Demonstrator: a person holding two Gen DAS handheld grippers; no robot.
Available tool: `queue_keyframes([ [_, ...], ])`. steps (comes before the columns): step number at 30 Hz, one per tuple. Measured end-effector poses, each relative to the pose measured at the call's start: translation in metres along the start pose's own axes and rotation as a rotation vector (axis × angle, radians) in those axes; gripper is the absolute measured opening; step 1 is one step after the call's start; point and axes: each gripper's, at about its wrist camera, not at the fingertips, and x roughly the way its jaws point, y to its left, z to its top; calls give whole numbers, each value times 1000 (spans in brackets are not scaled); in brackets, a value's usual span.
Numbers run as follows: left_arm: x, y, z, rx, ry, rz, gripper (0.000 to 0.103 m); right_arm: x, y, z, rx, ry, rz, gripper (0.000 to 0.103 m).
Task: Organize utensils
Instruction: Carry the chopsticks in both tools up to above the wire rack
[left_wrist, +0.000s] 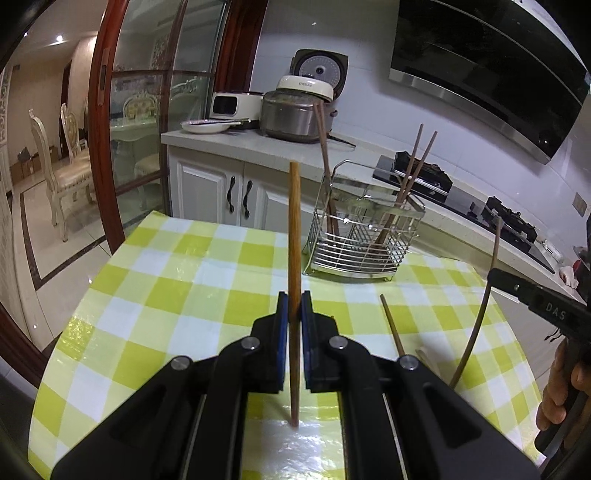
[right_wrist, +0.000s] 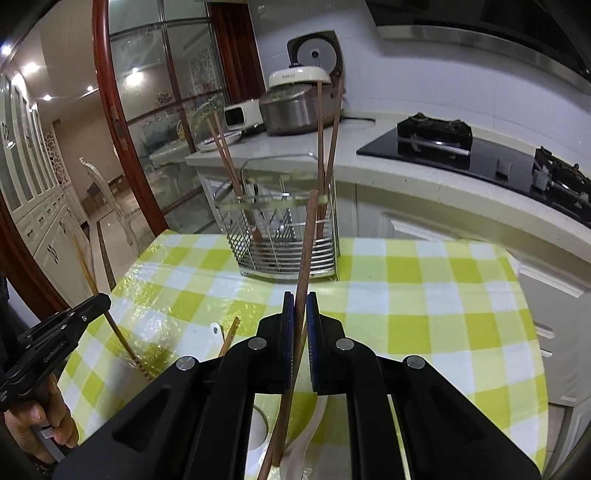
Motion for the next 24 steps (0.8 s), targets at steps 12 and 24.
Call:
queue_keyframes([
  [12, -14, -15, 13, 26, -37, 0, 7, -20, 3, 7, -25, -47, -16, 9],
  [24, -4, -34, 56, 45, -64, -19, 7, -22, 14, 39, -85, -103, -83, 8],
])
